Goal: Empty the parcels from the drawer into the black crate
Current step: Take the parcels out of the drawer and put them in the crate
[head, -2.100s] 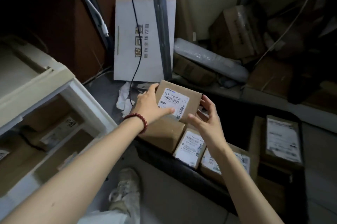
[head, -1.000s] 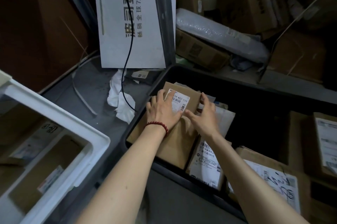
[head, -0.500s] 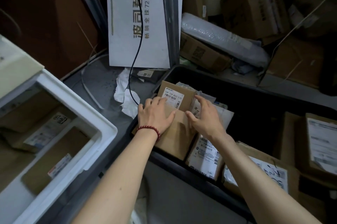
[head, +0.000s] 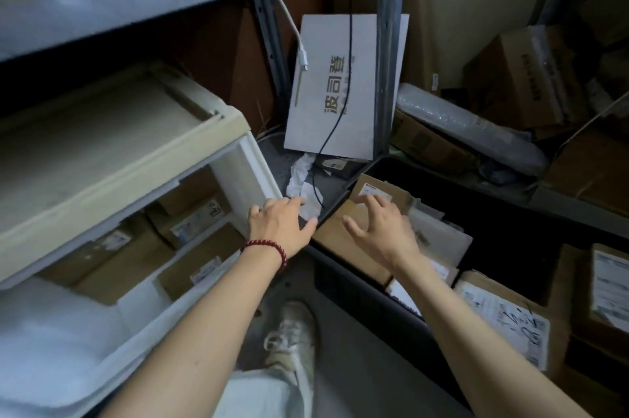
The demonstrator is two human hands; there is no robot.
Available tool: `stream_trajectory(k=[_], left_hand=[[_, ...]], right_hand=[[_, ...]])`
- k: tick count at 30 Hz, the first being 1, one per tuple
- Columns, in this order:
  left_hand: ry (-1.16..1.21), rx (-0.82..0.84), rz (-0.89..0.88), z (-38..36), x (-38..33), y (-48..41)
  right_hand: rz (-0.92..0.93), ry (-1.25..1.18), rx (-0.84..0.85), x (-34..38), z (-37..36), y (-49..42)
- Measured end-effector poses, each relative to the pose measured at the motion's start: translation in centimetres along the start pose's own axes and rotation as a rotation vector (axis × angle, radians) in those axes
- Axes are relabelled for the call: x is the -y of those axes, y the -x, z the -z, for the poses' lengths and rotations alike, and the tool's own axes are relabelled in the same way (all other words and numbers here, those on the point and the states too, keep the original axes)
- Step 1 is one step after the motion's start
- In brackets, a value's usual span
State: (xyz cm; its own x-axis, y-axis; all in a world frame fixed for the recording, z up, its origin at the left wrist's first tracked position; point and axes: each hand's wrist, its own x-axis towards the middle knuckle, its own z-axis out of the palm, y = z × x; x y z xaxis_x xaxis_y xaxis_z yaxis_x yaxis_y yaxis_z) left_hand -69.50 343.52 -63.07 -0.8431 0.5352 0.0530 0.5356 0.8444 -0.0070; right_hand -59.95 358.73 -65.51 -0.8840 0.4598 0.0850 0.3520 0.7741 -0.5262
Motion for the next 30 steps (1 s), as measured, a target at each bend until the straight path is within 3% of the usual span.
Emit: stream_trajectory(k=[15,22,30], left_hand=[[0.136,-0.052,0.420,5.8,14.7,12.1],[0.215,-0.065,0.547,2.2,17.4,16.0],[0.230,0.011,0.619,-3.5,18.8,13.7]], right_hand=[[0.430,-0.048,0.137,15.1,-2.1,4.1],[0.440,-0.027,0.246,15.8,-5.4,4.9],[0.437,0.015,0.327,16.7,-10.7,2.5]])
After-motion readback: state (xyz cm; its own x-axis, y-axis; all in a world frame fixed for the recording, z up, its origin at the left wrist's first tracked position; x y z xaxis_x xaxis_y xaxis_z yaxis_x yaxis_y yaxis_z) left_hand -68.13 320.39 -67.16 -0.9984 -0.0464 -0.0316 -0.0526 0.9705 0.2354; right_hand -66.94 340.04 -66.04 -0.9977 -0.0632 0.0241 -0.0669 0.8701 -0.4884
